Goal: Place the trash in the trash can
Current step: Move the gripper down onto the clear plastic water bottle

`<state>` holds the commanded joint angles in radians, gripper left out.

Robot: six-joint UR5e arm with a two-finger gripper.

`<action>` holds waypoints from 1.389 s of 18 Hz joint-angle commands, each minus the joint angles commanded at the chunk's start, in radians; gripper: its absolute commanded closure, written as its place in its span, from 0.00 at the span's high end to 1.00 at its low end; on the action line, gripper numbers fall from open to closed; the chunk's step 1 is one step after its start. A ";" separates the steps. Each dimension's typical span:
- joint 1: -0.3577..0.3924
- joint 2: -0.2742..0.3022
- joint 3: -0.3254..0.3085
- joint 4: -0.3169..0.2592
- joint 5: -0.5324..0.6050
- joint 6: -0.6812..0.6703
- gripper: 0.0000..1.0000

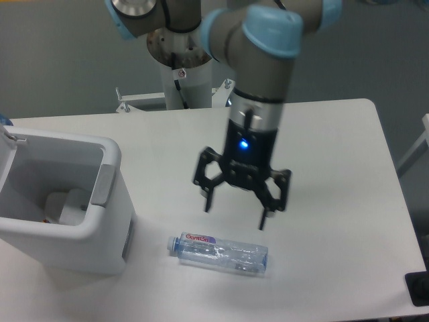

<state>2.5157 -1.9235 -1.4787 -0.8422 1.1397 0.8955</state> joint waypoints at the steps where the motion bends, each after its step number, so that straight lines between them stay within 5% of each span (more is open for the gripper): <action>1: 0.003 -0.006 -0.005 -0.001 0.000 0.029 1.00; 12: -0.038 -0.032 -0.196 -0.003 0.058 0.414 1.00; 25: -0.229 -0.153 -0.183 0.026 0.253 0.488 1.00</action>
<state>2.2872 -2.0770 -1.6613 -0.8160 1.3928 1.3836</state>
